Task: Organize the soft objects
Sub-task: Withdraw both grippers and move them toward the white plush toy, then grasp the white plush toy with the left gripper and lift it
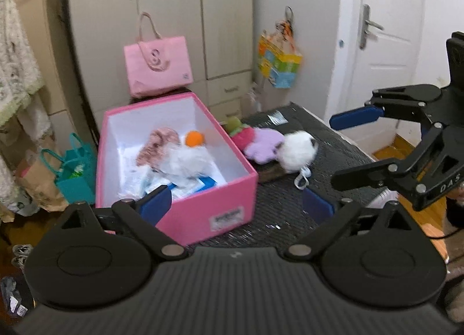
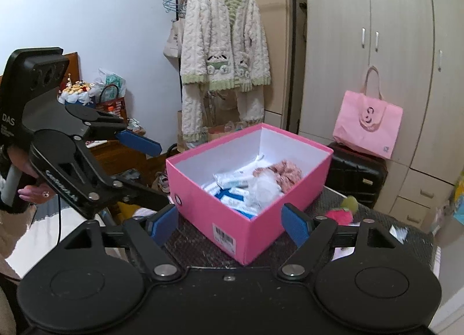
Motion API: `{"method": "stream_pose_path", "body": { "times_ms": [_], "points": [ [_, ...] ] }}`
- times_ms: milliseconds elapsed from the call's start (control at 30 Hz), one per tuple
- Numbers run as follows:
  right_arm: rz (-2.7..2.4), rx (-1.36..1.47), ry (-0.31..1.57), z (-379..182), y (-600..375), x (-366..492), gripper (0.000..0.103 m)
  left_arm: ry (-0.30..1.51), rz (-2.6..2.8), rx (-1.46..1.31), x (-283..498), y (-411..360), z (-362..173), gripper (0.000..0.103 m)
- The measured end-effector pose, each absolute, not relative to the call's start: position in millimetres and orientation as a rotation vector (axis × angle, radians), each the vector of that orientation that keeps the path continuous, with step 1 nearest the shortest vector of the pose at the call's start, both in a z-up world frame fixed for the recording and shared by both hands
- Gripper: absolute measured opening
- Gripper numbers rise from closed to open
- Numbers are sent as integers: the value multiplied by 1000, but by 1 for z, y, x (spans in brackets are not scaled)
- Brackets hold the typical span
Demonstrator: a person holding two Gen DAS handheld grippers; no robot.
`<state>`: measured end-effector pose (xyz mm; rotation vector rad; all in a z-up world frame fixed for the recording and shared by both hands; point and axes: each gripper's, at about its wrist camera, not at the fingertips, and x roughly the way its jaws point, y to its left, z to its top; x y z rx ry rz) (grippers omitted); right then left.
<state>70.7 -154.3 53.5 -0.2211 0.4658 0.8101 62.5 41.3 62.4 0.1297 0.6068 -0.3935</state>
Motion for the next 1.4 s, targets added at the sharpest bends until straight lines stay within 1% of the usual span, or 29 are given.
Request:
{"method": "stream_pose_path", "body": {
  "times_ms": [100, 233, 500, 733, 833, 933, 1100, 1267, 1400],
  "points": [
    [799, -254, 460, 44, -162, 58, 85, 624, -415, 151, 60, 30, 55, 98],
    [787, -282, 427, 28, -170, 42, 91, 652, -425, 176, 59, 13, 45, 99],
    [746, -243, 469, 1, -197, 54, 95, 656, -481, 151, 64, -21, 31, 98],
    [664, -133, 509, -32, -233, 80, 95, 649, -546, 166, 81, -47, 21, 96],
    [587, -127, 508, -48, -243, 92, 95, 641, -552, 159, 91, -58, 14, 96],
    [469, -127, 508, -64, -251, 103, 95, 674, -570, 122, 108, -65, 7, 96],
    [477, -15, 530, -83, -266, 120, 95, 736, -567, 77, 138, -79, -5, 95],
    [455, -43, 519, -94, -257, 130, 94, 729, -555, 48, 156, -89, -14, 95],
    [491, -39, 550, -94, -249, 146, 94, 663, -532, 64, 158, -101, -17, 95]
  ]
}}
